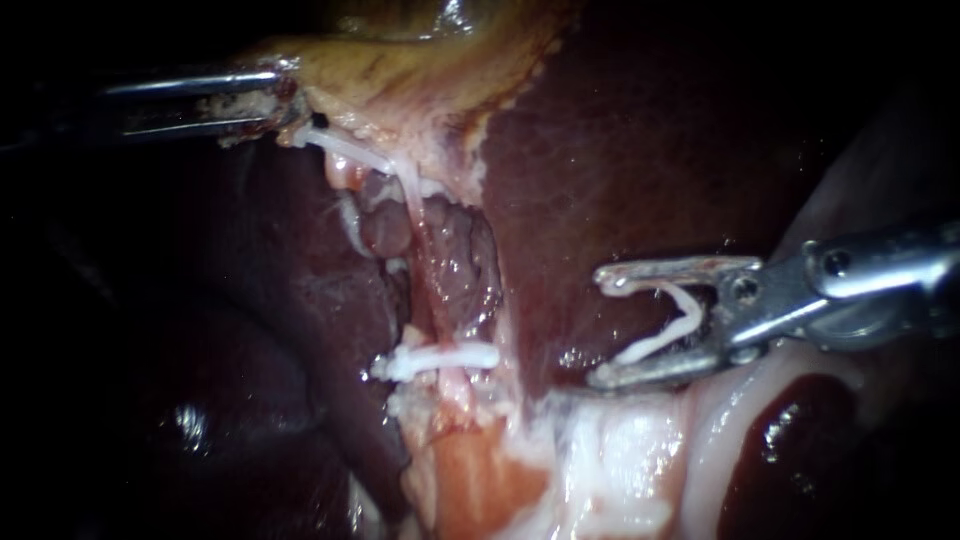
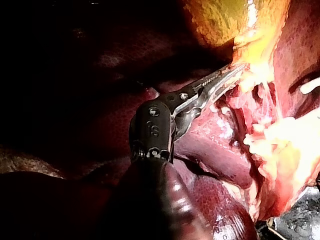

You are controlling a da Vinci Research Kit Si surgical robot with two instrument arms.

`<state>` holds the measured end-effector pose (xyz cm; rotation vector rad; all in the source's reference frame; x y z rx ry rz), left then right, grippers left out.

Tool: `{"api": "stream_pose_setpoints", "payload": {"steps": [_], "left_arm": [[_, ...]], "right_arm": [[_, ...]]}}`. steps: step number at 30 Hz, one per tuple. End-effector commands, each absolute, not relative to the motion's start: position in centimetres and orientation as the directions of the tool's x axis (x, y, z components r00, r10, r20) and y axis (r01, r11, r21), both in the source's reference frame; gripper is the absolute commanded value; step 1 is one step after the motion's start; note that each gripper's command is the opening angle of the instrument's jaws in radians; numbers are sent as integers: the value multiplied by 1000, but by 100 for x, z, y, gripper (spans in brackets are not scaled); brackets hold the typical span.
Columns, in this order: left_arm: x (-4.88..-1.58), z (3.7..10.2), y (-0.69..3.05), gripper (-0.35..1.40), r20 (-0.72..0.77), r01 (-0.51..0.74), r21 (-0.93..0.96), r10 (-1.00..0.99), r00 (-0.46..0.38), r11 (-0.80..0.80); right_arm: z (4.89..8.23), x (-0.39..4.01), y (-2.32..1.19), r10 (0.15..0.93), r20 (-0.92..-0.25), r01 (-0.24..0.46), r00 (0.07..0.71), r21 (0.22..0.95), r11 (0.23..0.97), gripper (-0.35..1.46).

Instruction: Clipping second clip right tube

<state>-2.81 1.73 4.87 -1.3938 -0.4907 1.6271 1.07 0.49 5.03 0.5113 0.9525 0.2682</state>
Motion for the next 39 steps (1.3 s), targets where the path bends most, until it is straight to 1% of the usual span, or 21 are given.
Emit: {"api": "stream_pose_setpoints", "payload": {"steps": [1, 5, 6, 9, 13, 18, 25, 31, 39], "left_arm": [[-281, 487, 173, -35, -565, -375, -775, 824, 51, -508], [-282, 487, 173, -35, -565, -376, -775, 824, 51, -508], [-283, 487, 173, -35, -565, -376, -775, 824, 51, -508], [-283, 487, 173, -35, -565, -376, -775, 824, 51, -508], [-283, 487, 172, -35, -565, -376, -775, 823, 52, -508], [-284, 488, 172, -35, -565, -377, -775, 823, 52, -508], [-285, 487, 171, -35, -566, -378, -774, 823, 52, -508], [-286, 487, 171, -35, -566, -378, -774, 823, 52, -508], [-286, 487, 171, -35, -566, -378, -774, 823, 52, -508]], "right_arm": [[506, 111, 49, 444, -700, -4, 560, 533, 846, 49], [516, 130, 49, 481, -687, -31, 545, 557, 830, 49], [519, 136, 50, 506, -679, -46, 532, 574, 818, 49], [526, 150, 53, 544, -667, -66, 509, 600, 797, 49], [533, 163, 56, 570, -648, -83, 505, 621, 780, 49], [539, 175, 57, 605, -627, -86, 491, 656, 749, 49], [552, 195, 49, 634, -603, -67, 485, 697, 714, 49], [558, 209, 43, 703, -569, -48, 427, 763, 645, 49], [549, 210, 38, 756, -541, 28, 368, 819, 573, 49]]}}
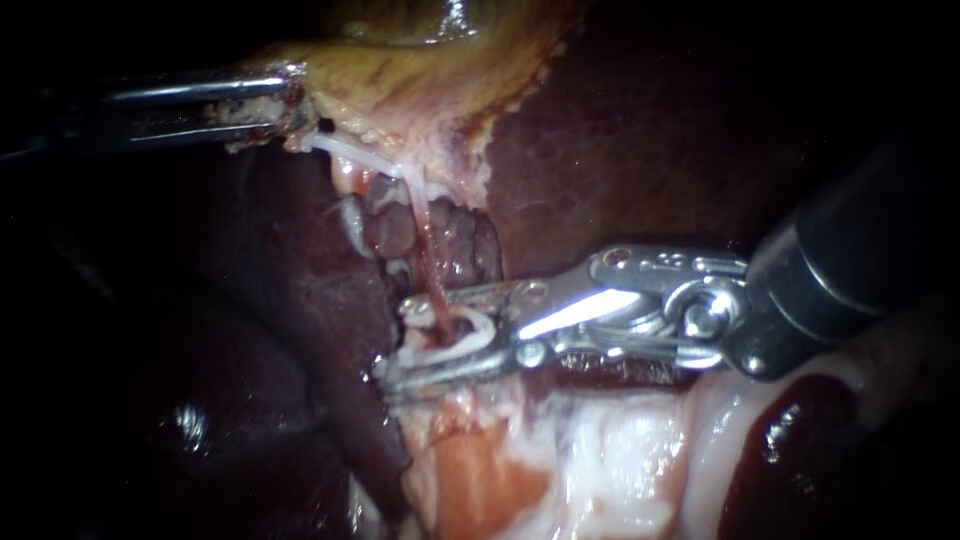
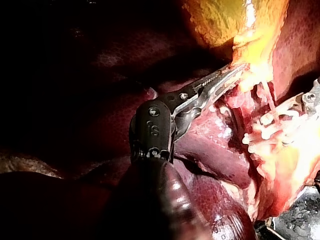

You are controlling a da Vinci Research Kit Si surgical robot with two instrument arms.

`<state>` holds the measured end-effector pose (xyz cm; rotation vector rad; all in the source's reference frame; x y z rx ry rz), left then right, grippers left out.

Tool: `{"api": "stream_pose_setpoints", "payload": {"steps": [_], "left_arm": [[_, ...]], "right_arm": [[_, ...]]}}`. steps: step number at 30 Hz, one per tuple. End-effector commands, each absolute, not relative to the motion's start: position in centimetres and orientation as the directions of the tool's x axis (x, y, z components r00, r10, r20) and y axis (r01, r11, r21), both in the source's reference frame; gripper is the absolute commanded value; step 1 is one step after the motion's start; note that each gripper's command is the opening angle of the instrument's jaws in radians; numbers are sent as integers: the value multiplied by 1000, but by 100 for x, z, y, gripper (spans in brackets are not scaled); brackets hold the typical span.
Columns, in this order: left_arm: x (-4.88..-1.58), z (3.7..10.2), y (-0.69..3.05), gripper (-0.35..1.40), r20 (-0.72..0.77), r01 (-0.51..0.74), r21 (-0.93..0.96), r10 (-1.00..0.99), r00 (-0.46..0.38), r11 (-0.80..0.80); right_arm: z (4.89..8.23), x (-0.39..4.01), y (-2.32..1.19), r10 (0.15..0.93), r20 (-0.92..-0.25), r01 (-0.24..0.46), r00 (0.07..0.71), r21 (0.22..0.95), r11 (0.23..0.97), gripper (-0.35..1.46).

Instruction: Clipping second clip right tube

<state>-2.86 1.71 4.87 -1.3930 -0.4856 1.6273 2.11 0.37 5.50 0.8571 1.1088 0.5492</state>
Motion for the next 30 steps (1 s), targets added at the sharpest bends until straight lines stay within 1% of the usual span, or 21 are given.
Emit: {"api": "stream_pose_setpoints", "payload": {"steps": [1, 6, 11, 17, 20, 22, 23, 25, 30], "left_arm": [[-286, 488, 171, -35, -566, -378, -774, 823, 52, -508], [-286, 488, 171, -35, -566, -379, -774, 823, 52, -508], [-286, 488, 171, -35, -566, -379, -774, 823, 52, -508], [-286, 488, 171, -35, -566, -379, -774, 823, 52, -508], [-286, 488, 171, -35, -566, -379, -774, 823, 52, -508], [-286, 488, 171, -35, -566, -379, -774, 823, 52, -508], [-286, 488, 171, -35, -566, -379, -774, 823, 52, -508], [-286, 488, 171, -35, -566, -379, -774, 823, 52, -508], [-286, 488, 171, -35, -566, -379, -774, 823, 52, -508]], "right_arm": [[546, 211, 37, 764, -536, 39, 360, 827, 562, 48], [528, 214, 28, 780, -528, 109, 336, 844, 525, 48], [516, 218, 26, 781, -522, 161, 343, 852, 498, 47], [517, 218, 26, 778, -528, 161, 340, 848, 505, 42], [518, 215, 27, 778, -528, 161, 340, 848, 505, 34], [518, 213, 27, 778, -528, 162, 341, 848, 505, 25], [518, 212, 27, 778, -528, 162, 341, 848, 505, 20], [519, 210, 27, 778, -528, 163, 341, 848, 504, 2], [521, 207, 28, 775, -528, 161, 347, 848, 505, -22]]}}
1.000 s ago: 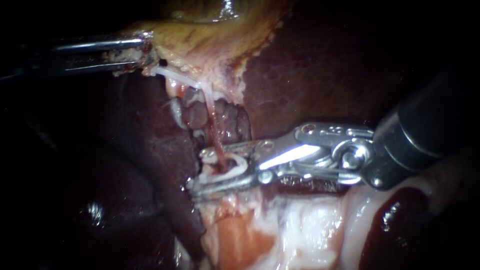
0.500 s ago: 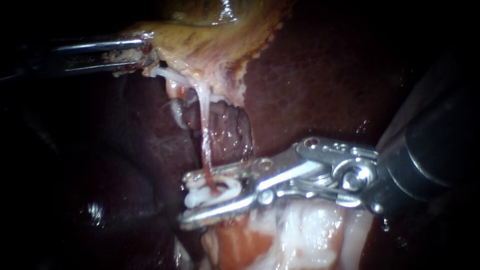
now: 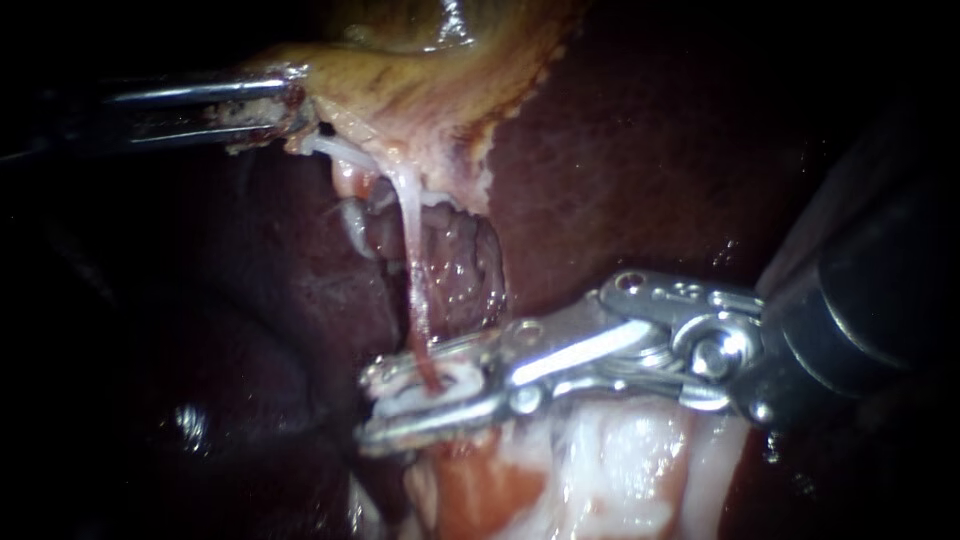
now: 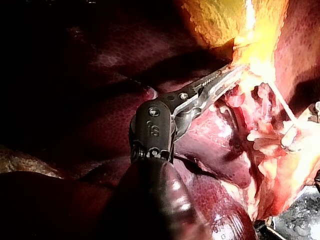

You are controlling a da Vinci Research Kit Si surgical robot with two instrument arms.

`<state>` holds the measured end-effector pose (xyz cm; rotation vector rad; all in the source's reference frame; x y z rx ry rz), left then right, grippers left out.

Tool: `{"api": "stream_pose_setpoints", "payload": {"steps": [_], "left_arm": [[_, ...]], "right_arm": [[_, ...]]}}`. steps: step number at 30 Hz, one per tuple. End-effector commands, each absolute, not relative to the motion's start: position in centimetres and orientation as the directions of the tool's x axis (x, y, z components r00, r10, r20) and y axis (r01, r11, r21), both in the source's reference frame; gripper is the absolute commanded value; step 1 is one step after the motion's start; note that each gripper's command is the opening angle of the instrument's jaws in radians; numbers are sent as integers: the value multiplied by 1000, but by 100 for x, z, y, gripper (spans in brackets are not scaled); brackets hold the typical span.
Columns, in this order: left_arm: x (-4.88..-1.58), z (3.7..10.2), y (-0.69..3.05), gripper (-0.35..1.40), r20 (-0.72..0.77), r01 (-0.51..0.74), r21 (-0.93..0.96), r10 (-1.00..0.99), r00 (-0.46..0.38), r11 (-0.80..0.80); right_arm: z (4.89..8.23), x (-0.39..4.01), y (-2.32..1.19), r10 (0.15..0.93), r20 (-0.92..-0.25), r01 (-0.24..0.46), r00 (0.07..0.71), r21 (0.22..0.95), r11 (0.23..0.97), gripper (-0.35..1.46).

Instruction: Clipping second clip right tube

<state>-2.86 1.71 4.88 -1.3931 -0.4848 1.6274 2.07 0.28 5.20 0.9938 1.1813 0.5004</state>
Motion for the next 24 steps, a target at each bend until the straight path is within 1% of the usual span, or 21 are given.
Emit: {"api": "stream_pose_setpoints", "payload": {"steps": [1, 3, 10, 24], "left_arm": [[-286, 488, 171, -35, -566, -379, -774, 823, 52, -508], [-286, 488, 171, -35, -566, -379, -774, 823, 52, -508], [-286, 488, 171, -35, -566, -379, -774, 823, 52, -508], [-287, 488, 171, -35, -566, -379, -773, 823, 52, -508]], "right_arm": [[521, 207, 28, 774, -528, 160, 349, 848, 506, -25], [522, 205, 28, 772, -528, 158, 354, 847, 507, -35], [526, 202, 30, 758, -525, 139, 387, 846, 515, -35], [527, 202, 32, 758, -525, 139, 387, 846, 514, -35]]}}
